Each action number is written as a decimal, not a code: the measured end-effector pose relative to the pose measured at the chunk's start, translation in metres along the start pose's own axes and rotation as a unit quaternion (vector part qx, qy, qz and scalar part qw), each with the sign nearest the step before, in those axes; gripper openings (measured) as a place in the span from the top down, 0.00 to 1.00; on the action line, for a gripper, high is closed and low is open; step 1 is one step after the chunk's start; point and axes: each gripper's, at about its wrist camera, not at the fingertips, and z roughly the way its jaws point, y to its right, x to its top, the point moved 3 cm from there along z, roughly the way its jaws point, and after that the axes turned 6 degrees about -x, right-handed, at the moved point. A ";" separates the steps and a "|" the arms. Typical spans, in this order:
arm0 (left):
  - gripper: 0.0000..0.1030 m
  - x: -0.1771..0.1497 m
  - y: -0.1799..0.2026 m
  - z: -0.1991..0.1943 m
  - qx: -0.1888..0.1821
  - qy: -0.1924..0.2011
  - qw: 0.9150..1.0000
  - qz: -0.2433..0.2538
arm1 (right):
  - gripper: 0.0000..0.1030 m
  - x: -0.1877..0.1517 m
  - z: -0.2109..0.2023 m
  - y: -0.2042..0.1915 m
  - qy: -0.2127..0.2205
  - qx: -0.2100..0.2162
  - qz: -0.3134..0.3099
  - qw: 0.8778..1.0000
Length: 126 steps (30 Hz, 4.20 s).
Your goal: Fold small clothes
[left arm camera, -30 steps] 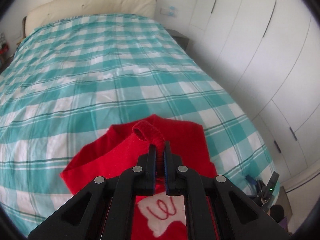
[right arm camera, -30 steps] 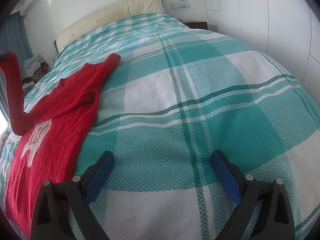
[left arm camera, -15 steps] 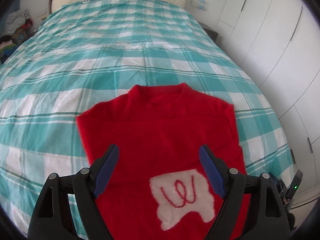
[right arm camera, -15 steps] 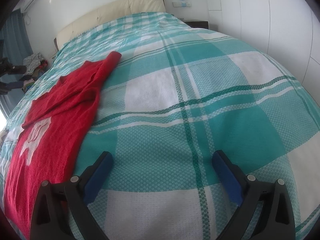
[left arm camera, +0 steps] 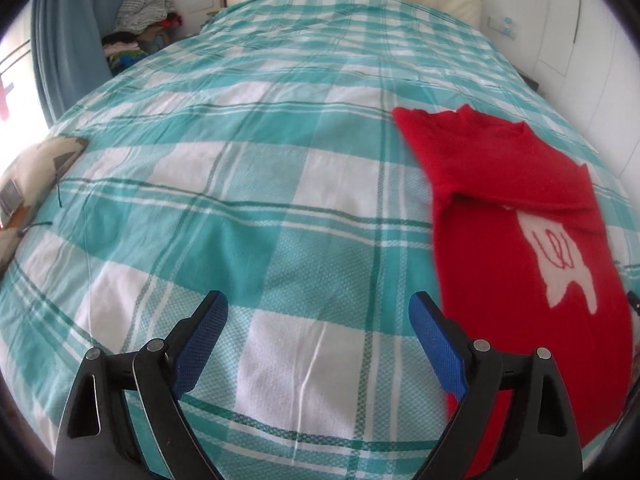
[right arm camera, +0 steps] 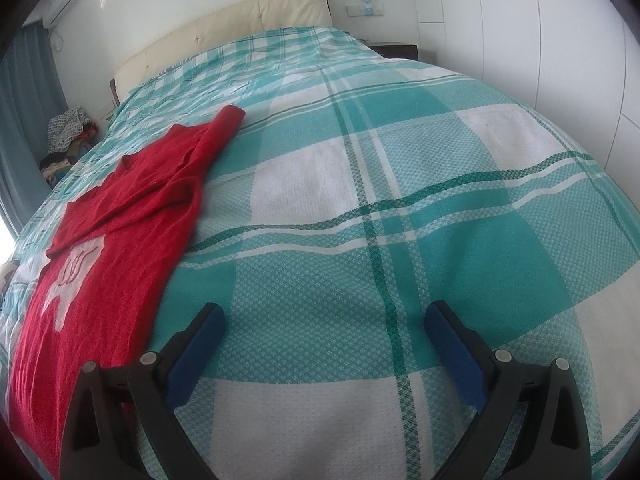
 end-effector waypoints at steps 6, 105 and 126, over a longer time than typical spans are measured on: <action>0.10 -0.012 -0.008 0.022 -0.005 -0.032 0.999 -0.017 | 0.03 -0.001 -0.002 0.003 0.004 0.011 0.008 1.000; 0.06 -0.024 -0.019 0.034 0.032 -0.055 0.998 -0.029 | 0.03 -0.002 -0.002 0.003 0.004 0.010 0.007 1.000; 0.28 -0.129 0.077 -0.059 -0.172 -0.089 0.979 0.066 | 0.11 -0.065 -0.129 -0.060 -0.117 0.187 -0.033 0.975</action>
